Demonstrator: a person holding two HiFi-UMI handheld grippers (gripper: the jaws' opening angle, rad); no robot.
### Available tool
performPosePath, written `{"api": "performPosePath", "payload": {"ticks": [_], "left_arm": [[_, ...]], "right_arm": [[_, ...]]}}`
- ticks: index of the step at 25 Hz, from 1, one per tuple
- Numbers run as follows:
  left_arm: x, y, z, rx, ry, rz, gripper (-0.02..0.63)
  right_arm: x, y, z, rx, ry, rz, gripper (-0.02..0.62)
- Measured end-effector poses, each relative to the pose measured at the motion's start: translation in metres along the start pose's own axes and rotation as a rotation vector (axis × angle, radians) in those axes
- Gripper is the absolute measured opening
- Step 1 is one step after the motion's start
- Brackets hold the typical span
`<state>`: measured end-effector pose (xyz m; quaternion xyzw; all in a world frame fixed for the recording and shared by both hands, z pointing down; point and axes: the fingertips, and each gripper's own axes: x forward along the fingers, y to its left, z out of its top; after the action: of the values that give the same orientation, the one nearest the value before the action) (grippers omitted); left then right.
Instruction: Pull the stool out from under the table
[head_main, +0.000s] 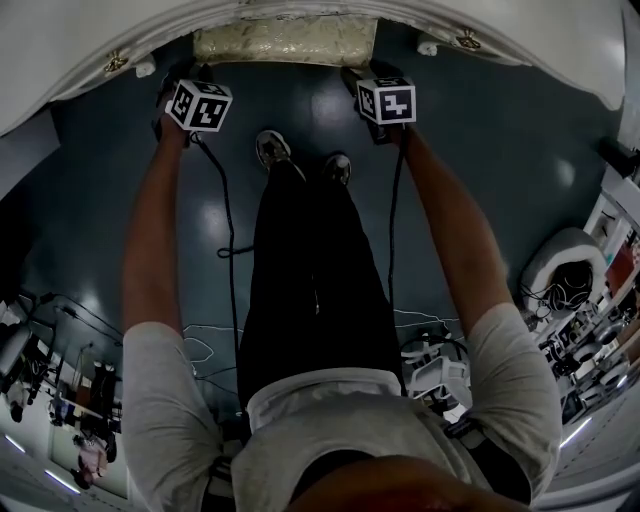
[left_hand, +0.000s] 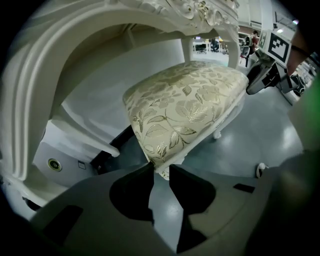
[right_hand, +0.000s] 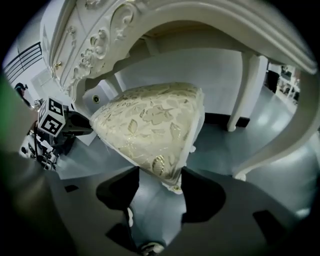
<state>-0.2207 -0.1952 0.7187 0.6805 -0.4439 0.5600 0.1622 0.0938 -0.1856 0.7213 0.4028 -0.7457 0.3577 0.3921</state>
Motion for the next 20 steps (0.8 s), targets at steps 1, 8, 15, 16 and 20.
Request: {"api": "performPosePath", "payload": {"ticks": [1,8,15,16,20], "left_arm": [[0.0,0.0,-0.001,0.004,-0.003,-0.003,0.094],[-0.009,-0.016,-0.009,0.0,-0.023,-0.002,0.091],[-0.021,-0.035,-0.025,-0.013,-0.001,-0.021,0.087],[-0.024,-0.038,-0.028,-0.015,0.003,-0.027,0.087],[-0.034,-0.053,-0.042,-0.019,0.016,-0.048,0.083]], "right_arm": [[0.0,0.002,-0.003,0.009,-0.001,-0.003,0.275],[-0.008,0.003,-0.02,0.004,0.024,-0.013,0.275],[-0.014,0.005,-0.036,-0.005,0.042,-0.015,0.275],[-0.016,0.007,-0.04,-0.005,0.046,-0.015,0.275],[-0.022,0.01,-0.054,-0.012,0.062,-0.014,0.275]]}}
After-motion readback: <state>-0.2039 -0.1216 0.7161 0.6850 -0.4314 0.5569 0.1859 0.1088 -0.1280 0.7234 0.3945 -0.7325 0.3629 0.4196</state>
